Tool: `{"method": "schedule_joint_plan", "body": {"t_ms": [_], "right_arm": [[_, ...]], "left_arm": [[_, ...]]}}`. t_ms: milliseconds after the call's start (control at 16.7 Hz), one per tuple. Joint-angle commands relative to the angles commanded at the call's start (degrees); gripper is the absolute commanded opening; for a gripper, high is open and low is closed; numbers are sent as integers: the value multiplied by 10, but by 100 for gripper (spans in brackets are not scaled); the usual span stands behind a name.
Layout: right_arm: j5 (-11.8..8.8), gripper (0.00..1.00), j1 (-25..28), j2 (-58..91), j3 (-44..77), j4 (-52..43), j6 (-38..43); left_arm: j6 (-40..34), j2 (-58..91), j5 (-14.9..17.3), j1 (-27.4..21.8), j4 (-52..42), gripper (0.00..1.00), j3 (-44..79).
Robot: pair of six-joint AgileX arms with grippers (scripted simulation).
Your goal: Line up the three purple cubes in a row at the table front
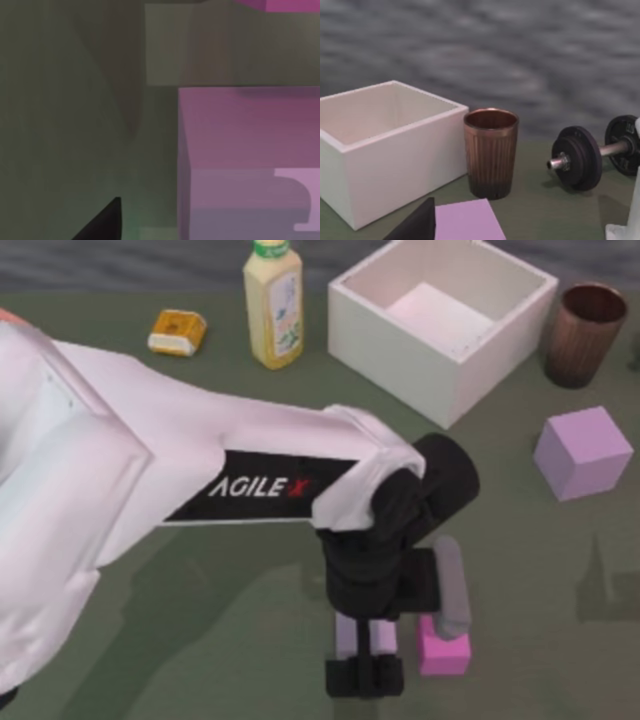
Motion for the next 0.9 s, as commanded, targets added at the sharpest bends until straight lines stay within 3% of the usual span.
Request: {"method": "schedule_joint_plan", "body": {"t_ms": [240, 600, 900], "right_arm": [[0, 100, 0, 0, 0, 0, 0], [0, 100, 0, 0, 0, 0, 0], [0, 100, 0, 0, 0, 0, 0]], "left_arm": [[1, -4, 0, 1, -10, 100, 8], [-1, -49, 0, 11, -127, 100, 74], [-1, -55, 0, 9, -138, 100, 82]]}}
